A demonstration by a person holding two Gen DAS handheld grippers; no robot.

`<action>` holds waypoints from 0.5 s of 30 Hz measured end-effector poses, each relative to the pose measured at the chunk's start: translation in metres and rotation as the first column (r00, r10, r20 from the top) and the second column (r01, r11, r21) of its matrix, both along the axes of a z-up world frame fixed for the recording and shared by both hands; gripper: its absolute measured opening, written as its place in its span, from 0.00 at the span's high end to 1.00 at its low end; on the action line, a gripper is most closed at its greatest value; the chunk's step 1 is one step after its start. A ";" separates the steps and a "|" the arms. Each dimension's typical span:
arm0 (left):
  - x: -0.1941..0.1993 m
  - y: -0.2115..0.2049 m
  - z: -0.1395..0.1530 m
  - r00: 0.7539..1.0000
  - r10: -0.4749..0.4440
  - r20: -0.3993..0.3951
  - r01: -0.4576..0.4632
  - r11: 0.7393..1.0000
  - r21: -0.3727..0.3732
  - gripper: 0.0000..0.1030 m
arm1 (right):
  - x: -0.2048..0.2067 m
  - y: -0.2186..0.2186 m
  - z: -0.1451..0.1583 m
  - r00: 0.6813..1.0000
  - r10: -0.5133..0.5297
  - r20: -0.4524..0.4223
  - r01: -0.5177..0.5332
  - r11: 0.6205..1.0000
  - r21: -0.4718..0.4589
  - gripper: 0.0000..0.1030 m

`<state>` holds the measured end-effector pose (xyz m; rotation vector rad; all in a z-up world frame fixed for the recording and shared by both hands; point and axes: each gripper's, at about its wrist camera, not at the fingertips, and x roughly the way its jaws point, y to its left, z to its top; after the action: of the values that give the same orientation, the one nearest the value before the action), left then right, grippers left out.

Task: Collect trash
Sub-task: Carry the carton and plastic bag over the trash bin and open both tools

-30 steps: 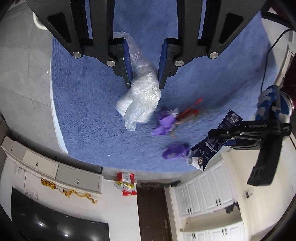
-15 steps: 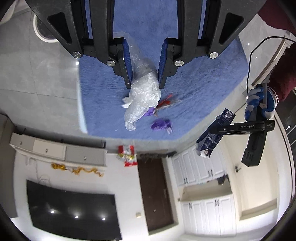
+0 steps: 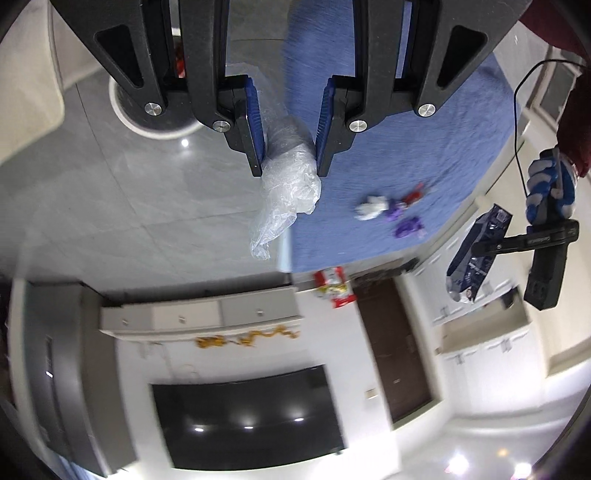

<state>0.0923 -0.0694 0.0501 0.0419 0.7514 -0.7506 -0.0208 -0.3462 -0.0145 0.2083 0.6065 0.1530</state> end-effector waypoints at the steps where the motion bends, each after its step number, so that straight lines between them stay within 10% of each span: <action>1: 0.002 -0.013 -0.002 1.000 -0.017 -0.007 0.017 1.000 0.003 0.64 | -0.002 -0.008 -0.004 1.000 -0.019 -0.005 0.019 1.000 0.008 0.74; 15: 0.027 -0.235 -0.082 0.950 -0.232 -0.211 0.258 0.960 0.106 0.64 | -0.004 -0.117 -0.102 0.951 -0.262 -0.165 0.280 0.955 0.095 0.74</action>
<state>0.1190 -0.3039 -0.0322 0.1868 0.9968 -0.9509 -0.0244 -0.4627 -0.1161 0.4178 0.7137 -0.0955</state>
